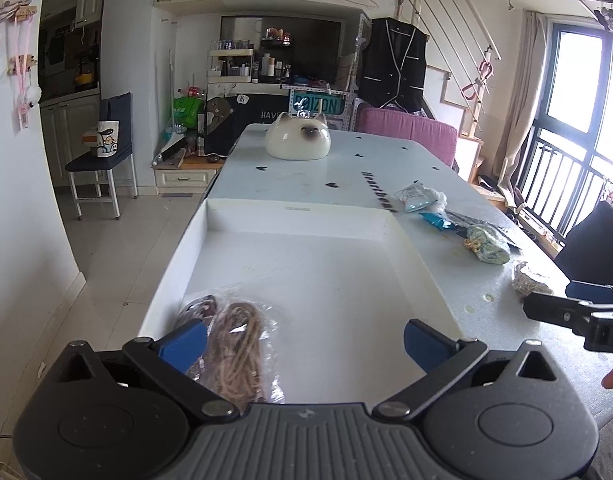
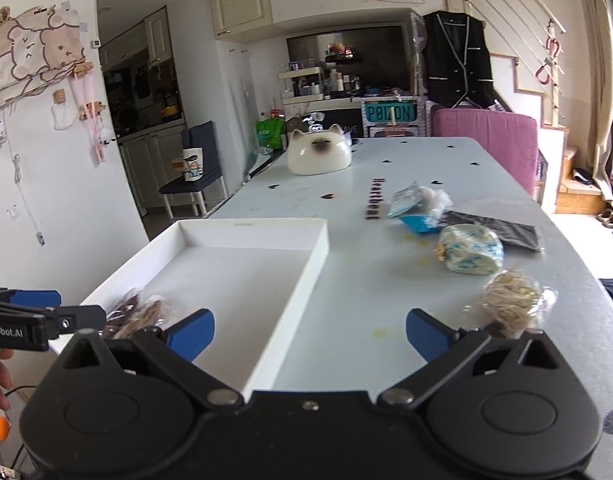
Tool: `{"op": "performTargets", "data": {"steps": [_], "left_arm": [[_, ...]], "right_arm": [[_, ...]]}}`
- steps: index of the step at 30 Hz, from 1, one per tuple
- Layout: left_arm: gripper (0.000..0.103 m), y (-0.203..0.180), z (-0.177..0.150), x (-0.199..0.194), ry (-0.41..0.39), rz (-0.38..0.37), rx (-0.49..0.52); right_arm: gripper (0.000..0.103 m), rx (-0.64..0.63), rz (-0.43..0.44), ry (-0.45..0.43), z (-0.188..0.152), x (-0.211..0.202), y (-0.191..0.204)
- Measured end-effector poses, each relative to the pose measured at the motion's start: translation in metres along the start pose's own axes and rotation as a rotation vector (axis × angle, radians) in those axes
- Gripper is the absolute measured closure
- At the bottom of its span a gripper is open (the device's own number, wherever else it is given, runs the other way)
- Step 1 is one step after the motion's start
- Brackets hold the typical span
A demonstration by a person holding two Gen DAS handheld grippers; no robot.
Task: Organize soft objects
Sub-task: 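Raise both open grippers out of the white box, then move the left gripper to the blue-floral pouch while the right moves to the beaded string bag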
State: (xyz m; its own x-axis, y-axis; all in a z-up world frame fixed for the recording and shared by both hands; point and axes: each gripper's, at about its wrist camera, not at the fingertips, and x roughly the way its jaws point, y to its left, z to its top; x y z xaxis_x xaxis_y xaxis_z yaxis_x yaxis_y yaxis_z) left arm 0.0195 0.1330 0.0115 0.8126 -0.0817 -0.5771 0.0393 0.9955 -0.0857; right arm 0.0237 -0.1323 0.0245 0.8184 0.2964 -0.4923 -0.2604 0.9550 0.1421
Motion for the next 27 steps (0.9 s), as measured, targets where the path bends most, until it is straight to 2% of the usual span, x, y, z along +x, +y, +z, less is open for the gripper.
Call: {"op": "performTargets", "data": {"steps": [14,22,27], "left_arm": [[0.000,-0.053,0.022,0.018,-0.024,-0.069,0.022],[0.000,-0.103,0.039,0.037,-0.062,-0.134,0.073],[0.000,-0.138,0.049,0.048,-0.080,-0.180,0.095]], "right_arm": [[0.000,0.000,-0.116,-0.049,0.005,-0.019,-0.059],[0.000,-0.025,-0.180,-0.072,0.012,-0.023,-0.096],[0.000,-0.068,-0.188,-0.068,0.016,-0.018,-0.125]]}}
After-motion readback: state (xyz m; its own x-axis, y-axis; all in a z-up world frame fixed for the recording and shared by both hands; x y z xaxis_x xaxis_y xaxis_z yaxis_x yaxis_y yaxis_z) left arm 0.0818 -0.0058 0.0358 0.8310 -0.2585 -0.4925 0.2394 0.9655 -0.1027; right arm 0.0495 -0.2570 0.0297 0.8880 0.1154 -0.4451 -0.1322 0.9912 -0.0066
